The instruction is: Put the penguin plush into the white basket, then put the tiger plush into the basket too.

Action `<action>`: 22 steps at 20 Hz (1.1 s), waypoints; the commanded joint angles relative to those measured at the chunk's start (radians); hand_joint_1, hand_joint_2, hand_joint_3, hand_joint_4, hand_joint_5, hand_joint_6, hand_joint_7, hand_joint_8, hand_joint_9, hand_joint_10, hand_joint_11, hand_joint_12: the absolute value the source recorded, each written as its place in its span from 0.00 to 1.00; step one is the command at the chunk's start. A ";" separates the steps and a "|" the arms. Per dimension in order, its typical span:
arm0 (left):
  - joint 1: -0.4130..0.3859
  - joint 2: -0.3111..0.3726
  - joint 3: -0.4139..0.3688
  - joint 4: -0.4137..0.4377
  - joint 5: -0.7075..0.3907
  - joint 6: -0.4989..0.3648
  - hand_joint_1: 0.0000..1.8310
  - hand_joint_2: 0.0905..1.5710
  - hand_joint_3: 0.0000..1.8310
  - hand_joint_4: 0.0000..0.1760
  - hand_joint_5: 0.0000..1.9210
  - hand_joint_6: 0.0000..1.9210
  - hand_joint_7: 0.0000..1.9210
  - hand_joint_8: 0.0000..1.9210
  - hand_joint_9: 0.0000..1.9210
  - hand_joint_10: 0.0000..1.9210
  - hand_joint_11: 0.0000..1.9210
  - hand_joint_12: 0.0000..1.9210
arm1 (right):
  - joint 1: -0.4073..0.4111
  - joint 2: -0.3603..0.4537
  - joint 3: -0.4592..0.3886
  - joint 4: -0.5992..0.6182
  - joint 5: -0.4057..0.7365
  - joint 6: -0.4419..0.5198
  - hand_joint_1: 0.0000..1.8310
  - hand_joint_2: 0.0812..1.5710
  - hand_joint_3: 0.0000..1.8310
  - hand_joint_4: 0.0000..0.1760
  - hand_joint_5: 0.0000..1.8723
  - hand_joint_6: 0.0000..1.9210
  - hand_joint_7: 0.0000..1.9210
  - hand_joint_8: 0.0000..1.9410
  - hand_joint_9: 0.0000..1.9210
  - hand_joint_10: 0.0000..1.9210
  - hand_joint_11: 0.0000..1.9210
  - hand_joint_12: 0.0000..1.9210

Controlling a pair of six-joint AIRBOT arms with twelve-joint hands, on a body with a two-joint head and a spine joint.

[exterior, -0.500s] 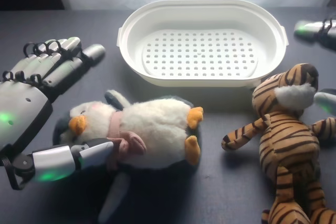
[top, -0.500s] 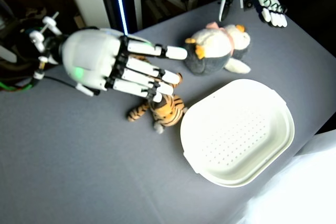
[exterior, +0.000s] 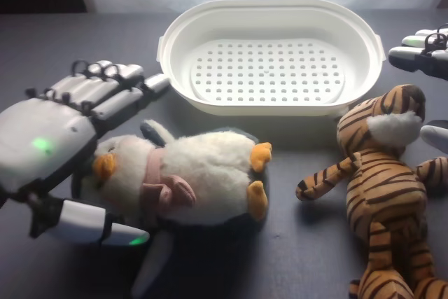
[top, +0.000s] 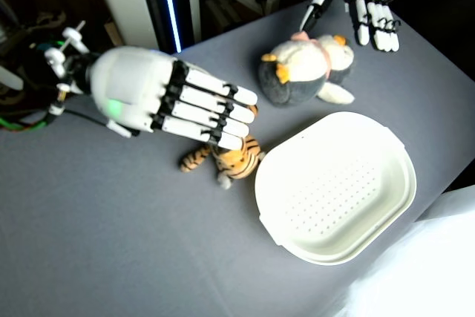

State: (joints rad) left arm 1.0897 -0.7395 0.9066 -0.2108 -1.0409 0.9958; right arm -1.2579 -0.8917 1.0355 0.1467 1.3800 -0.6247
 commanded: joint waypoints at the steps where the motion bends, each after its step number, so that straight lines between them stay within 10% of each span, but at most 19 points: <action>1: -0.029 -0.012 0.004 0.013 -0.019 0.028 0.47 0.38 0.00 1.00 0.00 0.00 0.00 0.00 0.00 0.00 0.00 0.00 | 0.007 0.000 0.004 0.012 0.120 0.010 0.42 0.81 0.00 0.05 0.23 0.00 0.19 0.00 0.17 0.00 0.08 0.24; 5: -0.076 -0.051 0.034 -0.012 0.114 0.137 0.46 0.44 0.00 0.90 0.09 0.01 0.11 0.01 0.09 0.01 0.02 0.01 | 0.007 -0.001 0.005 0.009 0.117 0.010 0.44 0.81 0.00 0.00 0.24 0.00 0.19 0.00 0.18 0.00 0.09 0.24; 7: -0.078 -0.065 0.045 -0.049 0.144 0.182 0.50 0.47 0.00 0.37 0.23 0.01 0.27 0.01 0.22 0.01 0.05 0.03 | 0.007 -0.002 0.006 0.009 0.117 0.010 0.44 0.81 0.00 0.00 0.24 0.00 0.19 0.00 0.18 0.00 0.09 0.24; 8: -0.078 -0.068 0.046 -0.070 0.157 0.213 0.60 0.51 0.00 0.00 0.42 0.02 0.43 0.01 0.38 0.01 0.13 0.20 | 0.007 -0.002 0.006 0.009 0.117 0.010 0.46 0.81 0.00 0.00 0.25 0.00 0.20 0.00 0.18 0.00 0.09 0.23; 9: -0.078 -0.068 0.046 -0.081 0.164 0.228 0.60 0.51 0.00 0.00 0.42 0.02 0.43 0.01 0.38 0.01 0.13 0.20 | 0.007 -0.002 0.006 0.009 0.117 0.010 0.46 0.81 0.00 0.00 0.25 0.00 0.20 0.00 0.18 0.00 0.09 0.23; 10: -0.078 -0.068 0.047 -0.092 0.166 0.233 0.65 0.59 0.00 0.00 0.61 0.19 0.54 0.03 0.47 0.05 0.14 0.51 | 0.007 -0.002 0.006 0.009 0.117 0.010 0.46 0.82 0.00 0.02 0.24 0.00 0.20 0.00 0.18 0.00 0.09 0.23; 11: -0.078 -0.068 0.047 -0.097 0.161 0.233 0.69 0.65 0.00 0.00 0.66 0.11 0.52 0.50 0.45 0.27 0.15 0.71 | 0.007 -0.002 0.006 0.010 0.117 0.010 0.47 0.82 0.00 0.02 0.24 0.00 0.20 0.00 0.18 0.00 0.10 0.23; 12: -0.078 -0.068 0.046 -0.099 0.149 0.232 0.70 0.66 0.00 0.00 0.68 0.06 0.52 0.62 0.44 0.58 0.23 0.83 | 0.007 -0.002 0.006 0.010 0.117 0.010 0.47 0.82 0.00 0.01 0.25 0.00 0.20 0.00 0.19 0.00 0.10 0.24; 13: -0.078 -0.066 0.043 -0.099 0.135 0.232 0.70 0.66 0.00 0.00 0.69 0.03 0.52 0.63 0.43 0.69 0.27 0.87 | 0.007 -0.002 0.007 0.010 0.117 0.010 0.47 0.82 0.00 0.00 0.25 0.00 0.21 0.00 0.19 0.00 0.10 0.24; 19: -0.080 0.010 -0.002 -0.012 -0.092 0.107 0.69 0.69 0.00 0.00 0.70 0.01 0.45 0.72 0.36 0.77 0.31 0.93 | 0.007 -0.003 0.009 0.010 0.117 0.010 0.44 0.82 0.00 0.02 0.25 0.00 0.21 0.00 0.19 0.00 0.09 0.23; 22: -0.119 0.008 0.019 -0.037 -0.202 0.094 0.70 0.66 0.00 0.00 0.71 0.02 0.51 0.63 0.43 0.63 0.35 0.83 | 0.009 -0.006 0.010 0.010 0.117 0.010 0.44 0.82 0.00 0.00 0.25 0.00 0.21 0.00 0.19 0.00 0.09 0.24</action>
State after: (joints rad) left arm 0.9752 -0.7349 0.9340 -0.2588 -1.0729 1.0946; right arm -1.2575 -0.8940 1.0397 0.1444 1.3697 -0.6243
